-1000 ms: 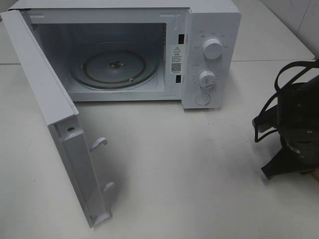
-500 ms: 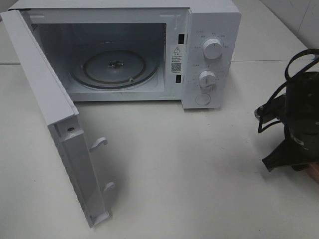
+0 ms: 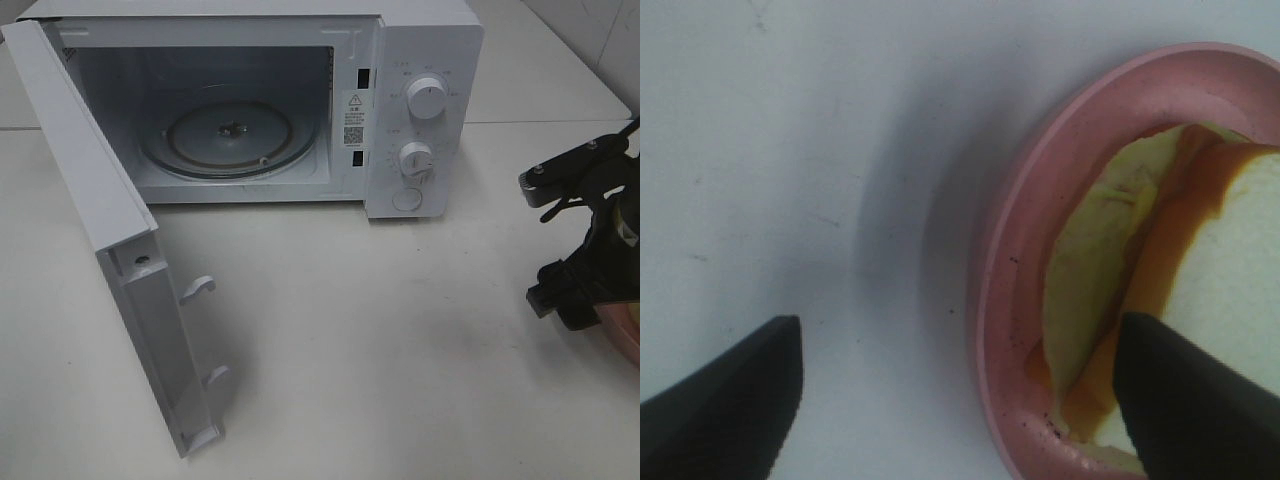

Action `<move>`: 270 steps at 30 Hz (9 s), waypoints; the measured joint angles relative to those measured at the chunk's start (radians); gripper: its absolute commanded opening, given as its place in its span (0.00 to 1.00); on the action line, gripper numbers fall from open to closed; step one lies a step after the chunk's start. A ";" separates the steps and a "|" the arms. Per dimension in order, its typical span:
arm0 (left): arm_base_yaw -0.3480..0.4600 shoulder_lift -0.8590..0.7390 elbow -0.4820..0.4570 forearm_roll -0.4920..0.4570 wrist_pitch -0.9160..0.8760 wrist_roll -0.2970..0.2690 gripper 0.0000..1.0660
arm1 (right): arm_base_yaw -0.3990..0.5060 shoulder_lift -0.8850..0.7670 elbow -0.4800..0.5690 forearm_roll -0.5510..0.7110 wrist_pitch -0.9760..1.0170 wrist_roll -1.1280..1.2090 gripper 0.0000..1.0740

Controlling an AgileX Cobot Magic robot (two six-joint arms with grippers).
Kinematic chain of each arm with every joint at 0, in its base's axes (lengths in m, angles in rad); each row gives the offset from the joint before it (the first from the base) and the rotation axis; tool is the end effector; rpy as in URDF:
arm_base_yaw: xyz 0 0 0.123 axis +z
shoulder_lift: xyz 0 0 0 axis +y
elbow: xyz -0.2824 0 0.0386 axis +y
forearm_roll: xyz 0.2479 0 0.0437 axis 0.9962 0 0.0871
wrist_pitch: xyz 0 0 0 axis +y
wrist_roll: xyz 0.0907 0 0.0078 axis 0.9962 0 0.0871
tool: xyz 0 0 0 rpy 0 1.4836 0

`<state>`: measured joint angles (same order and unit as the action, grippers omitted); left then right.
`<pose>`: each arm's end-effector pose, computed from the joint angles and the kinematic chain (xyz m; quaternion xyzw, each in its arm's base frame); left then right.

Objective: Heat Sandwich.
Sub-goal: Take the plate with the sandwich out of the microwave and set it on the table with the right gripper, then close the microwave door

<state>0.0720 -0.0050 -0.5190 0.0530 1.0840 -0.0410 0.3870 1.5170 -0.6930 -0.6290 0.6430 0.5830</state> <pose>-0.0092 0.0036 0.2806 -0.0498 0.8513 0.0345 0.5212 0.2418 0.0638 0.1732 -0.1350 0.9645 -0.1420 0.1773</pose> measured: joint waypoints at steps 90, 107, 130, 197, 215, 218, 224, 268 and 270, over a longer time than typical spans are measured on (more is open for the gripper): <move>0.000 0.000 0.000 0.000 0.000 0.000 0.92 | -0.310 -1.521 0.195 0.557 0.358 -0.545 0.71; 0.000 0.000 0.000 0.000 0.000 0.000 0.92 | -0.310 -1.521 0.195 0.558 0.358 -0.545 0.71; 0.000 0.000 0.000 -0.022 0.000 0.000 0.92 | -0.310 -1.521 0.195 0.558 0.358 -0.545 0.71; 0.000 1.114 0.318 0.054 -1.677 -0.016 0.00 | -0.310 -1.521 0.195 0.558 0.358 -0.545 0.71; -0.053 1.453 0.245 0.341 -1.981 -0.186 0.00 | -0.310 -1.521 0.195 0.559 0.358 -0.545 0.71; -0.108 1.492 0.224 0.337 -1.983 -0.171 0.00 | -0.310 -1.521 0.195 0.559 0.358 -0.545 0.71; -0.214 1.548 0.185 0.271 -1.986 -0.158 0.00 | -0.310 -1.521 0.195 0.559 0.358 -0.545 0.71; -0.751 1.930 -0.418 -0.331 -1.803 0.061 0.00 | -0.310 -1.521 0.195 0.559 0.358 -0.545 0.71; -0.759 1.950 -0.456 -0.323 -1.764 0.067 0.00 | -0.310 -1.521 0.195 0.559 0.358 -0.545 0.71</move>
<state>-0.6870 1.9450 -0.9750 -0.2700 -0.6800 0.0260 0.0770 -0.0040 -0.4980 -0.0700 1.0010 0.0380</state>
